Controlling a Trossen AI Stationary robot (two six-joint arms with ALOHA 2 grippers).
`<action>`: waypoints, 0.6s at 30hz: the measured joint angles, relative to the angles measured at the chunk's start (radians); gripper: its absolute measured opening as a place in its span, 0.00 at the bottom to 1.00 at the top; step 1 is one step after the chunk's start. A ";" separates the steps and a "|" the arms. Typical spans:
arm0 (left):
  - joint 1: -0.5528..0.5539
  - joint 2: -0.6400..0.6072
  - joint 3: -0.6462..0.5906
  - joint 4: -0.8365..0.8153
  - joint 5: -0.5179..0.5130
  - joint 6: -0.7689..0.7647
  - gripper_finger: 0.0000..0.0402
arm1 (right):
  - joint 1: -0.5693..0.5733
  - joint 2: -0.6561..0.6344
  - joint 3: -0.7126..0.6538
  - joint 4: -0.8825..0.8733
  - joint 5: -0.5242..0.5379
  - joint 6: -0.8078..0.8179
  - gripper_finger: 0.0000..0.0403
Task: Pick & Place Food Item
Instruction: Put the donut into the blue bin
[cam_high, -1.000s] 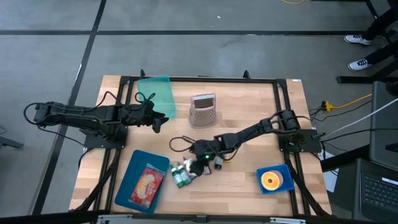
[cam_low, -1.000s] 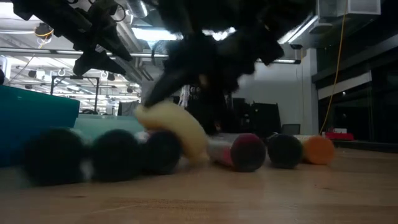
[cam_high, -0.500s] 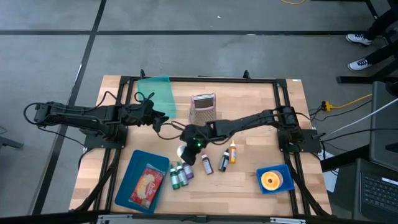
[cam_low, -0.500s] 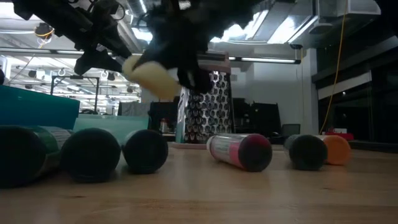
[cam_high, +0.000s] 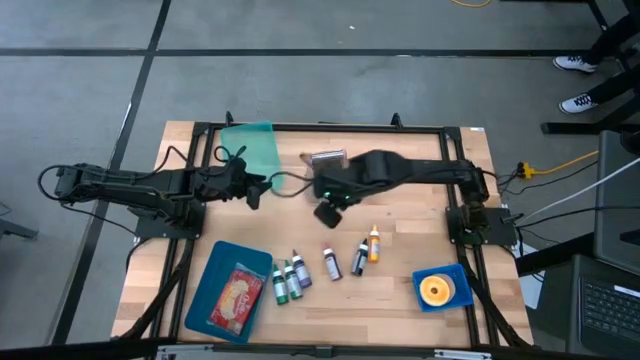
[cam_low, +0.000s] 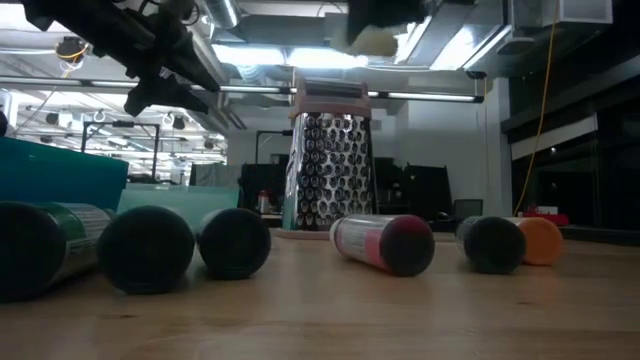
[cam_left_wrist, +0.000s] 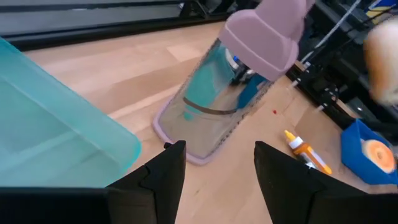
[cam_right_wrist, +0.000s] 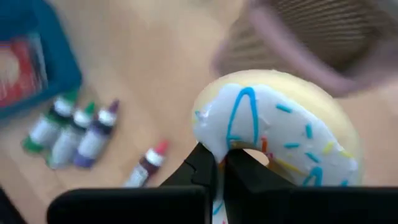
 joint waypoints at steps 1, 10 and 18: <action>0.000 0.000 0.000 0.003 -0.005 0.000 0.46 | 0.012 -0.017 0.009 -0.050 0.024 0.044 0.02; 0.001 0.000 0.000 0.034 -0.014 0.026 0.46 | 0.223 -0.172 -0.148 -0.107 0.057 0.456 0.02; 0.000 0.000 0.000 0.034 -0.012 0.026 0.46 | 0.455 -0.271 -0.466 -0.094 -0.070 0.951 0.02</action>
